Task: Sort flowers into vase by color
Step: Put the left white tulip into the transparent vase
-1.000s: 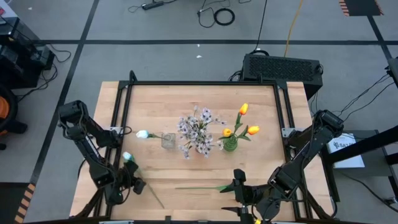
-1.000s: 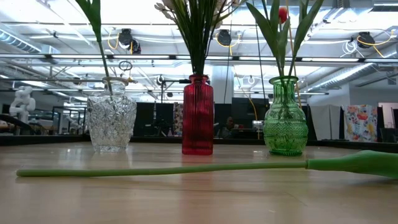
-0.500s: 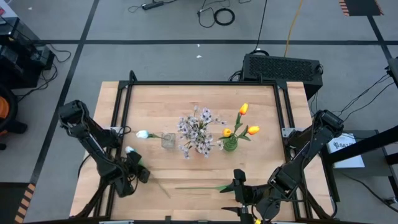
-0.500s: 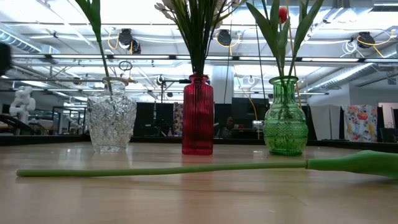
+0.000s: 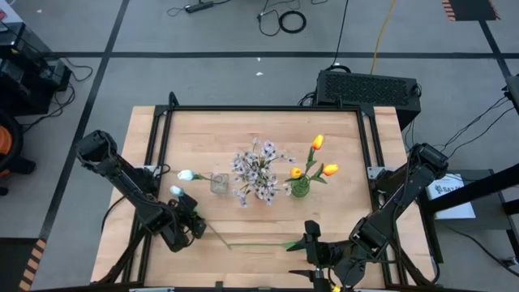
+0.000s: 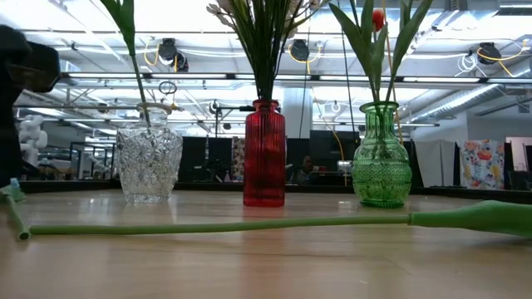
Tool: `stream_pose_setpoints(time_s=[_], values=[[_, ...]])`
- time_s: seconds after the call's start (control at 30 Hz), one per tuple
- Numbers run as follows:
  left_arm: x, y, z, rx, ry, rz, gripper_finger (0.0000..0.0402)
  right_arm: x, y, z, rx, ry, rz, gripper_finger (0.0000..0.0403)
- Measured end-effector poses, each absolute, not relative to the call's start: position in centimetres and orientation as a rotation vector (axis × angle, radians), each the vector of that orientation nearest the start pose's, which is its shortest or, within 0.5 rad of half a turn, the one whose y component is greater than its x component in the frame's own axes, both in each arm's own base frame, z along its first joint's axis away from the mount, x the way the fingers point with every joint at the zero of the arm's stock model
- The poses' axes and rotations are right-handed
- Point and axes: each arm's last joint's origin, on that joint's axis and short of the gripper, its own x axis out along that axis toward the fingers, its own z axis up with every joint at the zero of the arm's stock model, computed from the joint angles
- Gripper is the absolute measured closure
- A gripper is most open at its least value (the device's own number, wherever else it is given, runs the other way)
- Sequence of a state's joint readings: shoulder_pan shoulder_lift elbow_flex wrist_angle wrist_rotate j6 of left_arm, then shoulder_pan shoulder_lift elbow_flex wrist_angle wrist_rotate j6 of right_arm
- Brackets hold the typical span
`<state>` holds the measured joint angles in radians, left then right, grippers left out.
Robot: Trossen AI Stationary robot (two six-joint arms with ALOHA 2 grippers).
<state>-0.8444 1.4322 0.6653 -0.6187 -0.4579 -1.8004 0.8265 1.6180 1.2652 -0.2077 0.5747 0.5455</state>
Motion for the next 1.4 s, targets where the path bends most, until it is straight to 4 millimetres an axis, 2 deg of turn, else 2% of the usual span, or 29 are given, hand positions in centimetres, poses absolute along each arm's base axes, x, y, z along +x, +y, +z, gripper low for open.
stream_pose_setpoints(time_s=[0.3,0.43,0.93,1.4], values=[[15.8,-15.5,14.0,-0.989,0.854,0.826,0.0242,25.6,25.5,29.0,0.172,0.477,0.12,0.0145],[16.0,-15.4,13.6,-1.089,0.905,0.901,0.0254,25.6,25.5,29.0,0.17,0.477,0.12,0.0145],[17.2,-13.8,13.6,-1.321,0.925,1.117,0.0256,25.6,25.5,29.0,0.163,0.475,0.123,0.0145],[18.0,-13.4,13.6,-1.398,0.852,1.116,0.0256,25.6,25.5,29.0,0.139,0.474,0.128,0.0145]])
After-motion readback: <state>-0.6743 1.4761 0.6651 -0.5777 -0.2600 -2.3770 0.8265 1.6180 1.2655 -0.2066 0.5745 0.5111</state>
